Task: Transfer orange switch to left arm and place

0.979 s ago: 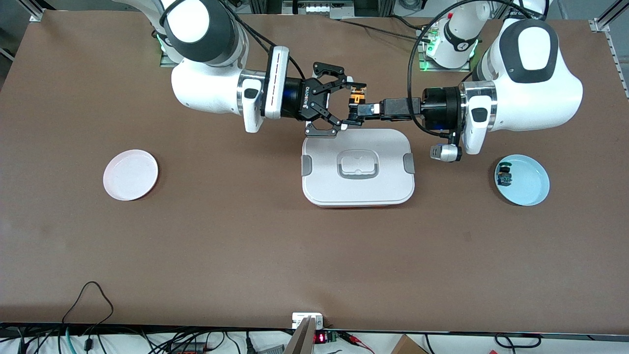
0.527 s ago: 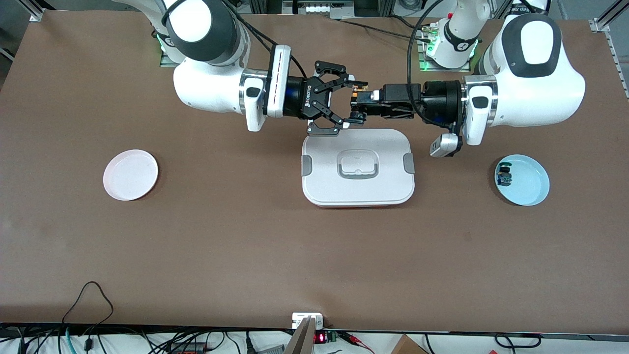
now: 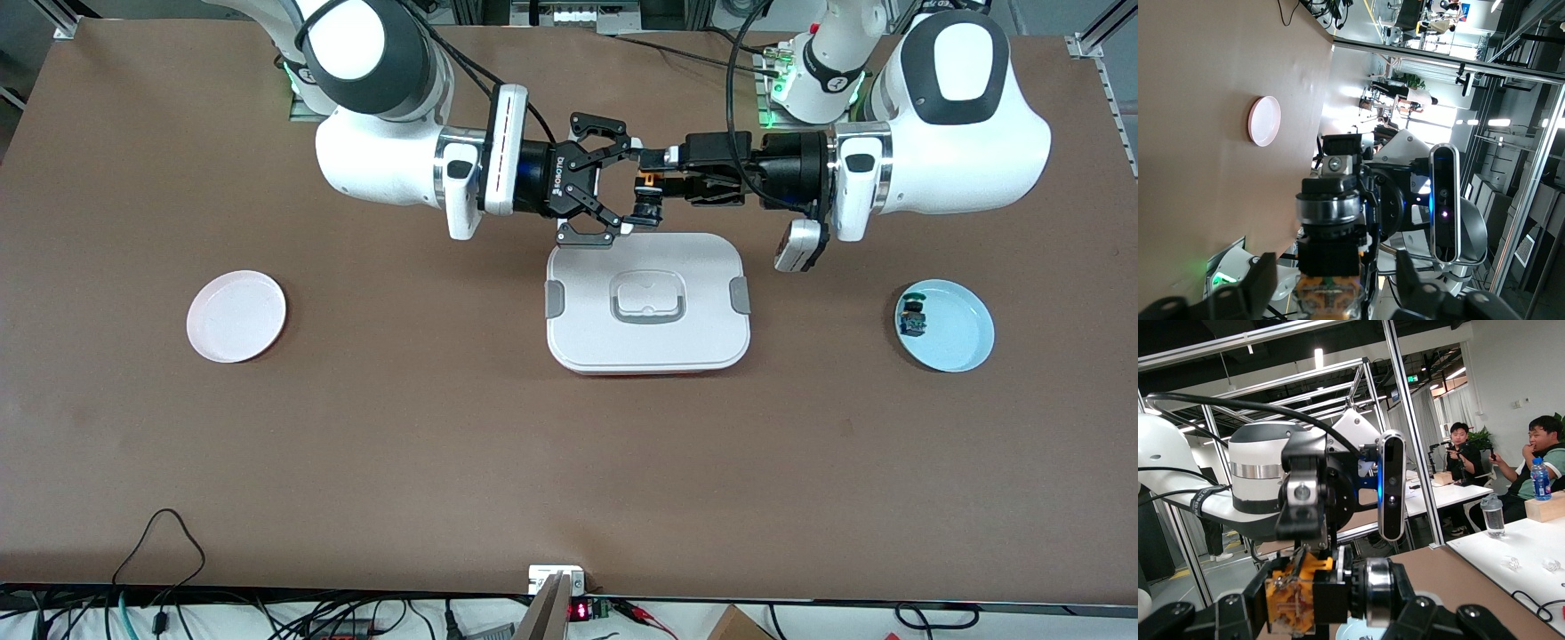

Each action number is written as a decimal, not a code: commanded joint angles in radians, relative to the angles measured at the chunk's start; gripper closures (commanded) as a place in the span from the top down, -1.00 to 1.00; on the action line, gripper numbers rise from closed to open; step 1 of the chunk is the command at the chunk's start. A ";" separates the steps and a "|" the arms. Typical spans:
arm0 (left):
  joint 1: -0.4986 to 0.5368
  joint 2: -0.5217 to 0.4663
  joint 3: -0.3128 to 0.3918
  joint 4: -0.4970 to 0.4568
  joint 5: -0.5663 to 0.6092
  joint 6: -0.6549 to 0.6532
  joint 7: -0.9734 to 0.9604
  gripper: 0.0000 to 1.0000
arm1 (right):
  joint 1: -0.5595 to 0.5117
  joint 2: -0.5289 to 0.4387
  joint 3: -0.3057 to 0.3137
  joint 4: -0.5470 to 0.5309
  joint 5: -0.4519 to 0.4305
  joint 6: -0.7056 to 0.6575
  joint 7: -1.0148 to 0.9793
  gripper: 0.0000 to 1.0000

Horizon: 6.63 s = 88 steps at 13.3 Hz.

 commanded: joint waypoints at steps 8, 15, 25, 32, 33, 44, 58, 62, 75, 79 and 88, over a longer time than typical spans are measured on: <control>0.095 -0.026 0.004 -0.027 -0.017 -0.150 0.001 -0.99 | 0.009 -0.013 -0.006 -0.015 0.030 0.009 -0.016 0.44; 0.140 -0.012 0.005 -0.021 0.040 -0.203 -0.003 -1.00 | 0.007 -0.020 -0.006 -0.028 0.030 0.006 -0.010 1.00; 0.491 0.129 0.011 0.037 0.716 -0.497 0.086 -1.00 | -0.054 -0.077 -0.151 -0.133 0.013 -0.231 -0.002 1.00; 0.525 0.252 0.013 0.071 1.446 -0.396 0.144 -1.00 | -0.147 -0.073 -0.363 -0.189 -0.291 -0.682 0.074 1.00; 0.533 0.254 0.013 0.033 1.514 -0.362 0.144 -1.00 | -0.164 -0.073 -0.384 -0.187 -0.341 -0.730 0.117 1.00; 0.625 0.379 0.014 -0.211 1.973 0.239 0.087 -1.00 | -0.260 -0.065 -0.469 -0.178 -0.641 -0.933 0.702 1.00; 0.632 0.513 0.016 -0.113 2.011 0.227 0.014 -0.65 | -0.230 -0.085 -0.460 0.026 -1.491 -0.831 1.586 1.00; 0.672 0.508 0.004 -0.104 1.991 0.219 0.030 1.00 | -0.235 -0.094 -0.457 0.155 -1.787 -0.956 1.629 1.00; 0.675 0.478 -0.234 0.422 1.787 -0.369 0.093 1.00 | -0.499 -0.152 -0.311 0.104 -1.832 -0.858 1.766 1.00; 0.668 0.392 -0.292 0.458 1.734 -0.439 0.096 1.00 | -0.476 -0.217 -0.309 0.011 -1.866 -0.840 1.743 1.00; -0.003 0.114 0.418 0.398 1.418 -0.486 0.093 1.00 | -0.458 -0.315 -0.305 -0.137 -1.866 -0.692 1.757 1.00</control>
